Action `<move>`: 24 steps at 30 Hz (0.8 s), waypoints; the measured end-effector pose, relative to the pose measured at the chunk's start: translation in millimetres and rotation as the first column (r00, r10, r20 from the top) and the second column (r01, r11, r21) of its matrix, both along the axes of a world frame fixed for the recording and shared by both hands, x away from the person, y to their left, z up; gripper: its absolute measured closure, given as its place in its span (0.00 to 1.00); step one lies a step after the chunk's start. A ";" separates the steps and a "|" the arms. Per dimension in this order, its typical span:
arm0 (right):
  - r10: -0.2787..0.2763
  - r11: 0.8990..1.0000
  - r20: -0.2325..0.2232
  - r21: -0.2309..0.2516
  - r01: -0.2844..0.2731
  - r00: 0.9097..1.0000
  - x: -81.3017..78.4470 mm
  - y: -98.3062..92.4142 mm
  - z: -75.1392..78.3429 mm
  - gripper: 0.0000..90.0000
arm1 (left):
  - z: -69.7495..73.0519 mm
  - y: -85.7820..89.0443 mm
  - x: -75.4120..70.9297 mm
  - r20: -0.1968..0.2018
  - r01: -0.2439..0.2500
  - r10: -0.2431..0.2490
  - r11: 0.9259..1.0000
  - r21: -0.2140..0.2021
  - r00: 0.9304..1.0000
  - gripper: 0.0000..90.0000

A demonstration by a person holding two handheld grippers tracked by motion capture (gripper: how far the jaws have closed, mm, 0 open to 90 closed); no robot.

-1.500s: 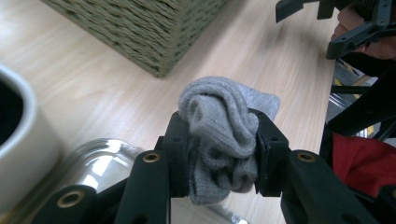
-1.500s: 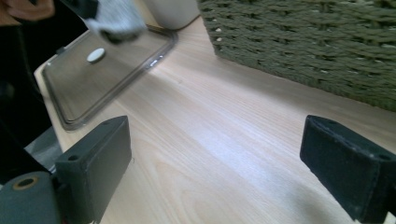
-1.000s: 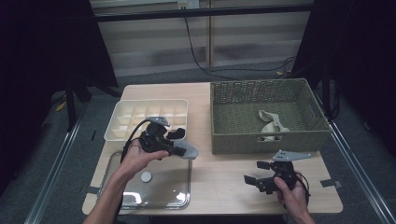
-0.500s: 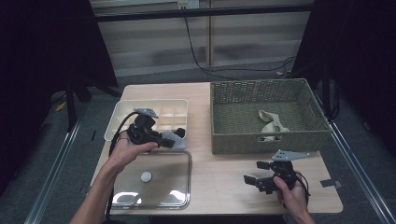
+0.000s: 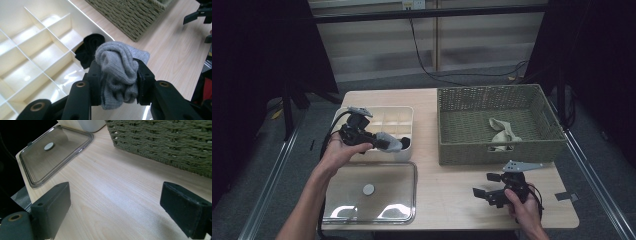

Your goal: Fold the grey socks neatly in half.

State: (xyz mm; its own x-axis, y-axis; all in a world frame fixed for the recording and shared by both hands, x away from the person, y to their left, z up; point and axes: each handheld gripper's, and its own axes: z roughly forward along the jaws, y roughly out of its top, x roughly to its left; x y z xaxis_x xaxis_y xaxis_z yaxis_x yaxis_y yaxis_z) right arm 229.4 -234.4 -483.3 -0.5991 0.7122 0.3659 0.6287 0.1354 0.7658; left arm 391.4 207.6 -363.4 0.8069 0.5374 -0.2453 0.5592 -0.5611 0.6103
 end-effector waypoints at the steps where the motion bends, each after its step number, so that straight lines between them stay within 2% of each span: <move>1: 0.000 1.000 -0.001 0.000 0.000 1.000 0.0 0.0 -0.1 0.10 | 1.6 1.7 1.6 0.005 0.000 0.000 1.000 0.008 1.000 0.71; 3: 0.000 1.000 -0.001 0.001 0.000 1.000 0.0 0.1 -0.1 0.10 | 5.1 4.6 5.0 0.010 -0.004 0.004 1.000 0.019 1.000 0.71; 4: -0.001 1.000 -0.001 0.001 0.001 1.000 0.0 0.2 0.0 0.10 | 5.9 4.5 5.7 0.008 -0.022 0.021 1.000 0.010 1.000 0.71; 8: -0.019 1.000 -0.002 -0.002 0.019 1.000 -0.9 -0.4 0.6 0.11 | 9.7 7.8 13.6 0.012 -0.016 0.015 0.999 0.043 1.000 0.71; 13: -0.015 1.000 0.002 -0.002 0.015 1.000 -0.9 -0.3 0.3 0.11 | 11.4 9.7 21.5 0.014 -0.027 0.026 0.998 0.065 1.000 0.71; 15: -0.012 1.000 -0.005 -0.003 0.012 1.000 -0.9 0.3 0.3 0.11 | 10.5 10.9 27.9 0.017 -0.018 0.016 0.994 0.109 1.000 0.71; 16: -0.008 1.000 -0.003 -0.003 0.008 1.000 -0.7 0.4 0.1 0.11 | 9.3 11.0 29.5 0.013 -0.033 0.032 0.994 0.106 0.999 0.71; 21: -0.007 1.000 -0.003 -0.003 0.007 1.000 -0.8 0.6 0.1 0.11 | 1.6 13.7 38.8 -0.002 -0.038 0.039 0.987 0.156 0.999 0.71; 22: -0.006 1.000 -0.002 -0.005 0.006 1.000 -0.8 0.6 0.0 0.11 | -0.3 12.9 39.4 -0.010 -0.053 0.055 0.986 0.156 0.998 0.71; 23: -0.007 1.000 -0.003 -0.004 0.007 1.000 -0.8 1.0 0.0 0.11 | -1.4 13.5 41.5 -0.012 -0.044 0.046 0.985 0.167 0.999 0.71; 24: -0.007 1.000 -0.005 -0.004 0.007 1.000 -0.8 1.1 0.0 0.11 | -3.3 12.6 42.3 -0.015 -0.054 0.057 0.985 0.167 0.998 0.71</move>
